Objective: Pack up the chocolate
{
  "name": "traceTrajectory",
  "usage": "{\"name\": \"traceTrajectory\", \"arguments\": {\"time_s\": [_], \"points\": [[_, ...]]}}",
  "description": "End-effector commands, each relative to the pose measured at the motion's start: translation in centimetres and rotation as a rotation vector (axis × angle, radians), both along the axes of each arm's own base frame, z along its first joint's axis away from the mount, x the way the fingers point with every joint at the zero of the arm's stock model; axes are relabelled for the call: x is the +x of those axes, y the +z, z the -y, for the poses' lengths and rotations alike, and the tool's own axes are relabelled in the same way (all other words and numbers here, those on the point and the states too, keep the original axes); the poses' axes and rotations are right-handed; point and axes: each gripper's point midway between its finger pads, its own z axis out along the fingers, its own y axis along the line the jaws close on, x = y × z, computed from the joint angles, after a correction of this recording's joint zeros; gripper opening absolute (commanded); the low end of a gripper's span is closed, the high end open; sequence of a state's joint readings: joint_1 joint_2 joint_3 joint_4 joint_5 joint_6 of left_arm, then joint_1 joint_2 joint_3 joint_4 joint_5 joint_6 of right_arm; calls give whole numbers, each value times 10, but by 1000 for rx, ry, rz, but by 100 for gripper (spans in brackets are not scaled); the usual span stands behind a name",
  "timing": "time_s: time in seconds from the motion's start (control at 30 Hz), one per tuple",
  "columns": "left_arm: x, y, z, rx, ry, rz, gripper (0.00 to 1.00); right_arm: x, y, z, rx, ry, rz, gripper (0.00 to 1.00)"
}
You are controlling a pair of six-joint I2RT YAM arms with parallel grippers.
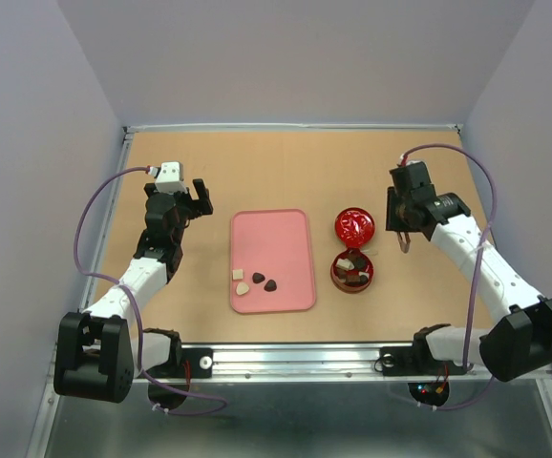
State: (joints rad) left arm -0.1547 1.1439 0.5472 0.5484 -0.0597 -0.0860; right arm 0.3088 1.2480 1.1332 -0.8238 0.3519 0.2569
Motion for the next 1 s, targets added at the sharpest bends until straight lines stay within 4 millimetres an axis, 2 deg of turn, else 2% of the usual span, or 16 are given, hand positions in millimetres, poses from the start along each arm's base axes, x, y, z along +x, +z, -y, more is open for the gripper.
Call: {"name": "traceTrajectory", "arguments": {"time_s": [0.0, 0.17, 0.27, 0.3, 0.33, 0.5, 0.77, 0.97], "points": [[8, 27, -2, -8, 9, 74, 96, 9, -16, -6, 30, 28, 3, 41], [8, 27, -1, -8, 6, 75, 96, 9, -36, -7, 45, 26, -32, 41], [8, 28, -1, -9, 6, 77, 96, 5, -56, -7, 43, 17, -81, 41], [8, 28, -2, -8, 7, 77, 96, 5, -56, -7, 43, 17, -81, 41], [8, 28, -1, -9, 6, 77, 96, 1, -65, -6, 39, 13, -105, 41], [8, 27, 0, -10, 0, 73, 96, -2, -83, 2, 25, -17, -145, 41], [9, 26, -1, -6, 5, 71, 96, 11, -102, 7, 46, -37, -177, 41], [10, 23, -1, -3, 8, 63, 96, 33, -114, 22, 57, -89, -184, 41]]}}
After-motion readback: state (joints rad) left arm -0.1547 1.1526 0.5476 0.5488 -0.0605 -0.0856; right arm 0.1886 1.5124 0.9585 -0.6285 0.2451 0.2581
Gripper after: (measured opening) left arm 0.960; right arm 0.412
